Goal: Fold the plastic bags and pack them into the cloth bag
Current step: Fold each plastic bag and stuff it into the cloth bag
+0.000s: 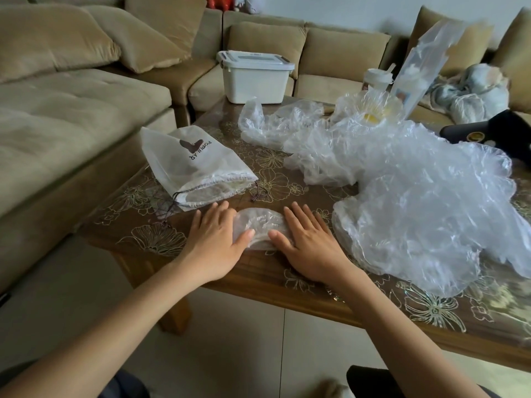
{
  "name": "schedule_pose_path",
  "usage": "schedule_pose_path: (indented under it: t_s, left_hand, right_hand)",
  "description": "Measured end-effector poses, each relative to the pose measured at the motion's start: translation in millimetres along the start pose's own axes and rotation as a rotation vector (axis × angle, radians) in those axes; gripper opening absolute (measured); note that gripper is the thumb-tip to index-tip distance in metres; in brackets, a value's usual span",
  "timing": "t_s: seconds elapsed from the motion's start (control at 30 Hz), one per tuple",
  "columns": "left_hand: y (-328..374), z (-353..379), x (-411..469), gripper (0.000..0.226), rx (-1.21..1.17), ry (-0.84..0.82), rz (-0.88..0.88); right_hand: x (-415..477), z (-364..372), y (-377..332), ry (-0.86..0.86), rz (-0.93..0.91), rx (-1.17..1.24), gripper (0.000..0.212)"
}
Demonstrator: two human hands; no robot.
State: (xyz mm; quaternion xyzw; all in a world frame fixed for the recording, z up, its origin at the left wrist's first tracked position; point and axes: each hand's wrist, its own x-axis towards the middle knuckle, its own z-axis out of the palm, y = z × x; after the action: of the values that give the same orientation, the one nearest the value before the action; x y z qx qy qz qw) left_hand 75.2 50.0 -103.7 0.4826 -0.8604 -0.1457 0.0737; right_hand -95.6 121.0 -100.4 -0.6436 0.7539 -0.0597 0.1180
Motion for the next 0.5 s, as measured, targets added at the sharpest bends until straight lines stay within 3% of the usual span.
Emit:
schedule_pose_path:
  t_s: [0.17, 0.27, 0.37, 0.43, 0.5]
  left_hand:
    - [5.7, -14.6, -4.2, 0.018, -0.41, 0.192, -0.062]
    - [2.6, -27.8, -3.3, 0.027, -0.564, 0.188, -0.069]
    - [-0.2, -44.6, -5.6, 0.038, -0.788, 0.075, -0.079]
    - [-1.2, -57.3, -11.2, 0.049, -0.918, -0.04, -0.057]
    - [-2.9, -69.3, -16.7, 0.06, -1.009, -0.169, 0.037]
  right_hand:
    - [-4.1, -15.4, -2.0, 0.167, -0.006, 0.3, 0.056]
    - [-8.9, -35.4, -1.7, 0.284, -0.021, 0.427, 0.046]
    - [-15.7, -49.4, -1.8, 0.326, -0.049, 0.73, 0.037]
    - [-21.0, -54.0, -4.7, 0.264, -0.079, 0.925, 0.039]
    - [-25.7, -58.1, -10.6, 0.143, -0.138, 1.001, 0.057]
